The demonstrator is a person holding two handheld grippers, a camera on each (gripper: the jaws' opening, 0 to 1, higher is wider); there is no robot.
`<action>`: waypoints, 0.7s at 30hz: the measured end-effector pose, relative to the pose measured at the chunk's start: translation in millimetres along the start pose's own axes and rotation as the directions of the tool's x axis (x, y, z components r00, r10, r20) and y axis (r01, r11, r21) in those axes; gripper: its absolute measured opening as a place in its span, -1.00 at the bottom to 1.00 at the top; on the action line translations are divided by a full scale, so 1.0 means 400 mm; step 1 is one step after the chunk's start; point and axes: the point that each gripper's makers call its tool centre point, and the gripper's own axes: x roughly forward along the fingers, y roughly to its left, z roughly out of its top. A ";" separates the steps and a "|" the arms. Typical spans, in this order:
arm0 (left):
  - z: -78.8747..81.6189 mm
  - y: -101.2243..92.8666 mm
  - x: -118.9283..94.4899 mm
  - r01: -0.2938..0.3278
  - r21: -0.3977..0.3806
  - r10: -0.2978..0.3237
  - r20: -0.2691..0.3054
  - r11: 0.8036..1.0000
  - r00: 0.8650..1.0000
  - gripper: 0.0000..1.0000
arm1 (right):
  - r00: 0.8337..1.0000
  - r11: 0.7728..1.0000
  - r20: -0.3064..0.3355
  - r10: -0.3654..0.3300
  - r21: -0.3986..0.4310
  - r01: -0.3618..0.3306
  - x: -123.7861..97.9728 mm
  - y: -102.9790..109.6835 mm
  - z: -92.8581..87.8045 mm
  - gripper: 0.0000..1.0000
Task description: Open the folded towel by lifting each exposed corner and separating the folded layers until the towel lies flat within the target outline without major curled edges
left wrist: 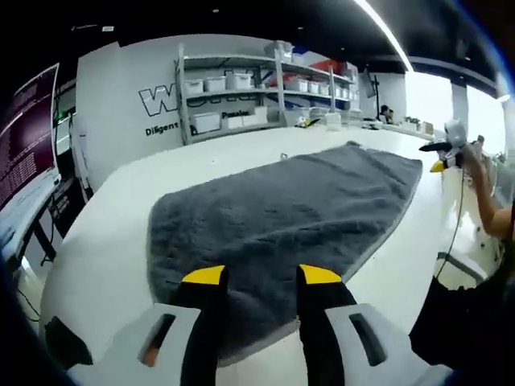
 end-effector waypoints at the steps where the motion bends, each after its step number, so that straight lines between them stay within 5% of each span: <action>1: -0.004 -0.010 0.002 0.012 0.007 -0.012 -0.006 1.000 1.000 -0.41 | 1.000 1.000 0.000 0.000 0.000 0.000 0.000 0.000 0.000 0.85; 5: -0.015 -0.048 0.022 0.070 0.005 -0.069 -0.026 0.998 0.997 -0.50 | 1.000 1.000 -0.003 -0.001 0.001 0.001 0.000 -0.001 -0.003 0.85; 21: -0.053 -0.048 0.013 0.066 -0.028 -0.067 -0.070 0.997 0.995 -0.68 | 1.000 1.000 -0.014 -0.004 0.008 0.004 -0.001 -0.008 -0.011 0.85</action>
